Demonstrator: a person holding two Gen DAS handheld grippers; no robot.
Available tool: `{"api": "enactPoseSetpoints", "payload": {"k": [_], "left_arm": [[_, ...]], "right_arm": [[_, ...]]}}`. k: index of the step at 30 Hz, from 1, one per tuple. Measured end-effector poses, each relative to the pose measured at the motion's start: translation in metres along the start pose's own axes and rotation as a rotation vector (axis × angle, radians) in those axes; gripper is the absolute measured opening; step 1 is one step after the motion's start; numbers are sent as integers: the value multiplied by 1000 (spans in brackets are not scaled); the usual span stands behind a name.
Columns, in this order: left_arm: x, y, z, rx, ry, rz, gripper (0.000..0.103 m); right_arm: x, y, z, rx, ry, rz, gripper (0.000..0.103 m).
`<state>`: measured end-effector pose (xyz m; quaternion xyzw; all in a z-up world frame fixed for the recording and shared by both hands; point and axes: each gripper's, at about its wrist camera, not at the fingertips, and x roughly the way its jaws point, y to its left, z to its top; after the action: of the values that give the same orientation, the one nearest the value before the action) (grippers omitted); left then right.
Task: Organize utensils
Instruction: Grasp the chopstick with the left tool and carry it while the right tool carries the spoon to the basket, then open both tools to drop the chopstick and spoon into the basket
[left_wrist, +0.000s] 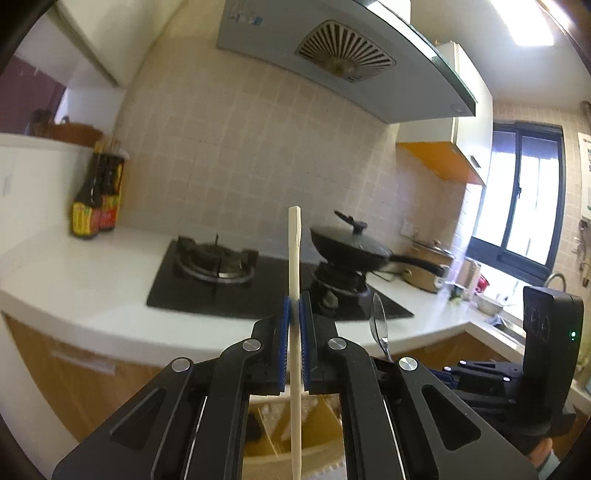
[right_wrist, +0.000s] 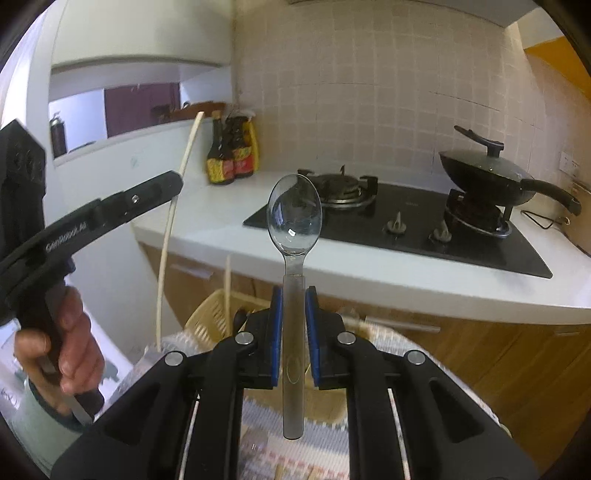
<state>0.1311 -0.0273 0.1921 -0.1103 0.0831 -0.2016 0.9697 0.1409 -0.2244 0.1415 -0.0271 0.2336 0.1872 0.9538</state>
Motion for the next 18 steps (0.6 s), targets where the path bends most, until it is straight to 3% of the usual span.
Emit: {"api": "enactPoseSetpoints", "payload": {"k": [8,12,18], "left_arm": [[31,0,-19,75,-62,96,4],[39,1,-33,121,-120,224,4],[48,9,-41,99,-140,263,4]], "right_arm": [[35,-16,-7,-20,-124,-90,10],[44,-20,-19,-5,-162,-97,10],[54,-34,-30,64,-187,-69,10]]}}
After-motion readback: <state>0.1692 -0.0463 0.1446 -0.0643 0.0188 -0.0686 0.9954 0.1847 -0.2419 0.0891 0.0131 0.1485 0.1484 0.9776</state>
